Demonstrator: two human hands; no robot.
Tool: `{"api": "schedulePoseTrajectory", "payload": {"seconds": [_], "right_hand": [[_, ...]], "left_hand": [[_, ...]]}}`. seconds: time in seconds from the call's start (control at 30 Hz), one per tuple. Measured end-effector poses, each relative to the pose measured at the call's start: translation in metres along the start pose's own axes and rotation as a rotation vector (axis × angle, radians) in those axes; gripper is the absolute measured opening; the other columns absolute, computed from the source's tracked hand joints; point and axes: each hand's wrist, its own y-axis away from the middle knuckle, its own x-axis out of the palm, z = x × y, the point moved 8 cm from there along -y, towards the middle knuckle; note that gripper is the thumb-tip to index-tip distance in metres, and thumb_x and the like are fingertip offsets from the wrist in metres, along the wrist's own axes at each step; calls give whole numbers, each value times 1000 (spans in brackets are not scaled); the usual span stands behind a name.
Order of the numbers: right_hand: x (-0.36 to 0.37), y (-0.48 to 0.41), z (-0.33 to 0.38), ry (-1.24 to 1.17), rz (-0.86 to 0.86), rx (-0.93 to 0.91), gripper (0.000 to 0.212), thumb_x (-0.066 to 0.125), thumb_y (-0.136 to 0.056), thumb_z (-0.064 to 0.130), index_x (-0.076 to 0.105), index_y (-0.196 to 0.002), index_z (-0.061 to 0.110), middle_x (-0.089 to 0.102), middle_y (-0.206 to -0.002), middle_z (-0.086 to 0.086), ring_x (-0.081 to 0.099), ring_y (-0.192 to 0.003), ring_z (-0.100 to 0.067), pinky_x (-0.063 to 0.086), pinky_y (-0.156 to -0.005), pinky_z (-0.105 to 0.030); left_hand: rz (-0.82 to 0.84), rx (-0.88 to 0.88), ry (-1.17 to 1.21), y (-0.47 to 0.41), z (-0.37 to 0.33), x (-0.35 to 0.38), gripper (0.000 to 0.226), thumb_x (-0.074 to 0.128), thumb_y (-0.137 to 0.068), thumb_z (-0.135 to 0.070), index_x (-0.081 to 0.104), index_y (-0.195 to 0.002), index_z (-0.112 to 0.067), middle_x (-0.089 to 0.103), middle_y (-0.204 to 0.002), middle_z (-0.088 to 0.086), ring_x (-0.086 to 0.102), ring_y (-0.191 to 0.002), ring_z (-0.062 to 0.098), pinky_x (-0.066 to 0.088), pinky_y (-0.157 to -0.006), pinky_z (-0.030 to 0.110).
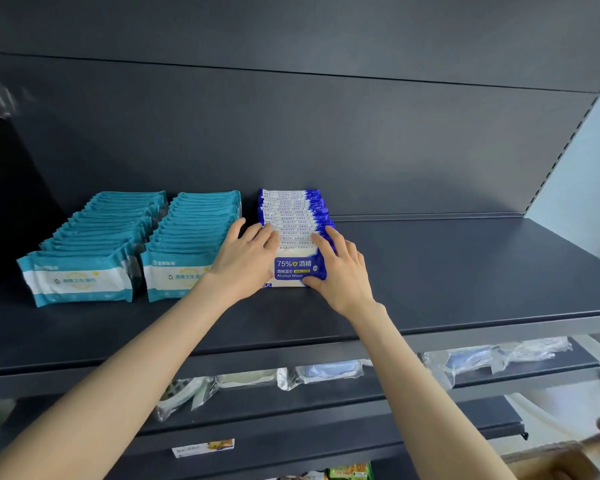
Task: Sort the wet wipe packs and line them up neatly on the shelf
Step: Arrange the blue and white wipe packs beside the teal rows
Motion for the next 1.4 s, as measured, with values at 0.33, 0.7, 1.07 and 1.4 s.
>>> {"api": "schedulePoseTrajectory", "payload": {"seconds": [0.33,0.7,1.07,1.4], "right_hand": [[-60,24,-9,-99,-189,79,44,59,-93,29,51,-133,12,32,-151,-11,30,-134,-31,26,-107,-38],[-163,179,-73,-48,-532,290,27,58,-92,25,63,-114,11,56,-129,-8,52,-114,-30,47,-91,-42],[-175,511,-123,59,-423,790,29,64,-90,21,62,-118,16,59,-126,-3,53,-115,-22,49,-96,-39],[-144,762,-128,47,-350,1297,31,66,-88,22,64,-118,14,63,-121,-4,58,-111,-22,47,-95,-34]], "left_hand": [[-133,-20,309,7,-2,-42,48,46,-96,-37,42,-139,-17,37,-147,0,29,-135,20,20,-108,37],[-561,177,734,57,-116,-141,32,57,-85,-30,66,-106,-9,67,-100,5,64,-87,30,51,-77,42],[-233,570,953,215,-375,-142,41,47,-86,-40,65,-112,-13,67,-107,1,62,-98,24,45,-86,39],[143,929,920,383,-560,-118,34,66,-87,-23,62,-121,-16,64,-115,1,59,-108,22,41,-95,39]]}}
